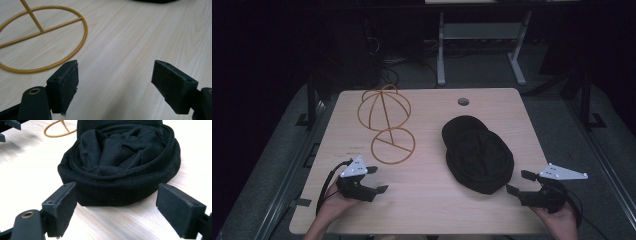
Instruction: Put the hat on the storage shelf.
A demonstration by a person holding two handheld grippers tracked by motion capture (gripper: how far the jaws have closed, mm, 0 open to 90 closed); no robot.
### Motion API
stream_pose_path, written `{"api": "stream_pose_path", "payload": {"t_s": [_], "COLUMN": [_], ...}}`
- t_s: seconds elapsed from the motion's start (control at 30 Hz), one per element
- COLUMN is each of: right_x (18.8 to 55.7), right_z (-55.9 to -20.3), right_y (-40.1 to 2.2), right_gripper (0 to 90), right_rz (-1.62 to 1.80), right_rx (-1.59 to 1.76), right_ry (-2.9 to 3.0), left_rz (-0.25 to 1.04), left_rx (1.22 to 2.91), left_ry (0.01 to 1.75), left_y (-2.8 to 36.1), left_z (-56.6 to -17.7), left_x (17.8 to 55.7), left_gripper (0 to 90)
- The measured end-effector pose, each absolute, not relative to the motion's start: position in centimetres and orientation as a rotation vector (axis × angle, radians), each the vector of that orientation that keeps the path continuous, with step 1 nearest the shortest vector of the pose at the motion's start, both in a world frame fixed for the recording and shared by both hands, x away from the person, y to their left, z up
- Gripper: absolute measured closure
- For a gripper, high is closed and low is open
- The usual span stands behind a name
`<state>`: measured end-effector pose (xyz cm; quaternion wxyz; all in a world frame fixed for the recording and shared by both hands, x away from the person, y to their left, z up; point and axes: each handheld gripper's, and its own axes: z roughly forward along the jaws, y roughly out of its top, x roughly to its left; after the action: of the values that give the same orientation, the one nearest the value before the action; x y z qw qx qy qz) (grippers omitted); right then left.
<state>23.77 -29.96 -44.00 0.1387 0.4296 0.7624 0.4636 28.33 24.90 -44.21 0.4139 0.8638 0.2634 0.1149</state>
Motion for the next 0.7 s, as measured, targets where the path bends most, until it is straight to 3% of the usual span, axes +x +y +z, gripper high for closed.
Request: {"api": "stream_pose_path", "payload": {"t_s": [0.4,0.7], "right_x": [23.8,23.8], "right_z": [-43.9,-43.7], "right_y": [-30.2,-30.3], "right_gripper": [16.4,16.3], "right_rz": [1.344,1.345], "right_rx": [1.265,1.260], "right_ry": [2.188,2.185], "left_rz": [0.246,0.207], "left_rx": [2.144,2.143], "left_ry": [0.653,0.552], "left_y": [24.3,21.1], "left_z": [-43.6,-41.0], "left_x": [28.4,28.2], "left_gripper": [22.3,23.4]}}
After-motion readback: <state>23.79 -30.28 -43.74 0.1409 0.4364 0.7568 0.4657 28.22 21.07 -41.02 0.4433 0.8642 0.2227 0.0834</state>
